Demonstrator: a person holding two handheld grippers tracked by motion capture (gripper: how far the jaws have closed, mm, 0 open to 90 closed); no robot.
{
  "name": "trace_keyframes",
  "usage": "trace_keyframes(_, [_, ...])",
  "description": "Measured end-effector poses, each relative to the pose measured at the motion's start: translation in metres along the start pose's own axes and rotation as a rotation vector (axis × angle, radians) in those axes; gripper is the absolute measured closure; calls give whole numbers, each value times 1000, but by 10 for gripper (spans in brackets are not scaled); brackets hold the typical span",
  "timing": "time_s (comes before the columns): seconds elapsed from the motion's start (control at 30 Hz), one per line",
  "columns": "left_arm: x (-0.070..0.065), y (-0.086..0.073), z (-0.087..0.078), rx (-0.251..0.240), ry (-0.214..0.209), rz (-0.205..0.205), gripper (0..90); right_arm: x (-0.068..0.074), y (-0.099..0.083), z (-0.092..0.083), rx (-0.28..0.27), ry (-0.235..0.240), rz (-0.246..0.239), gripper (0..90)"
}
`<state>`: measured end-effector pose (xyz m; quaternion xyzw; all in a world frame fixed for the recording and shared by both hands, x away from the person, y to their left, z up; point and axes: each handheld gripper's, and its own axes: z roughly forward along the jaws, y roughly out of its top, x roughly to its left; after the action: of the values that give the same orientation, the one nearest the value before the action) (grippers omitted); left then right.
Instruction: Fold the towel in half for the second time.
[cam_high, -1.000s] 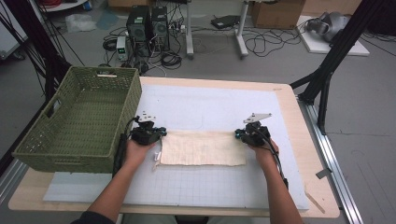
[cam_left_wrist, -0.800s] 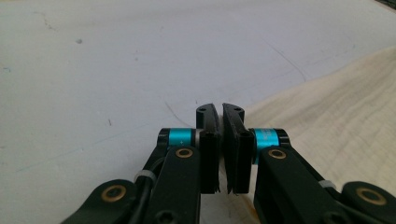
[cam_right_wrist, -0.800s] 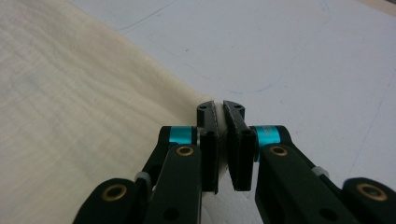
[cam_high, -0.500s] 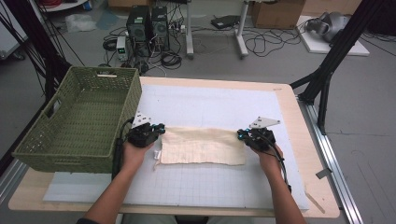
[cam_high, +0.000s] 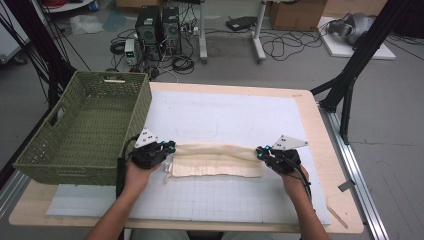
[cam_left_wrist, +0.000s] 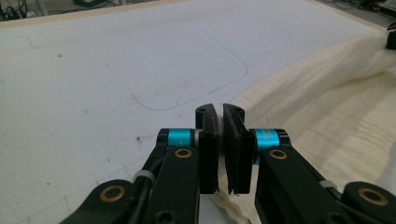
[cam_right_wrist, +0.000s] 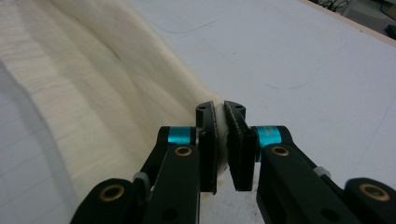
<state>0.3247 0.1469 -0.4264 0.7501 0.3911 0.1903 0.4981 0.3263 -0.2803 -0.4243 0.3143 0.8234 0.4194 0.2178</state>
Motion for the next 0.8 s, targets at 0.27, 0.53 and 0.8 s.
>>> trace_keyframes(0.27, [-9, -15, -10, 27, -15, 1, 841, 14, -11, -8, 18, 25, -47, 833])
trace_keyframes(0.53, [-17, -24, -15, 54, -26, 10, 842, 22, -18, -16, 40, 24, -84, 831])
trace_keyframes(0.8, [-17, -19, -22, 52, -5, -63, 511, 25, -22, -19, 50, 29, -86, 826])
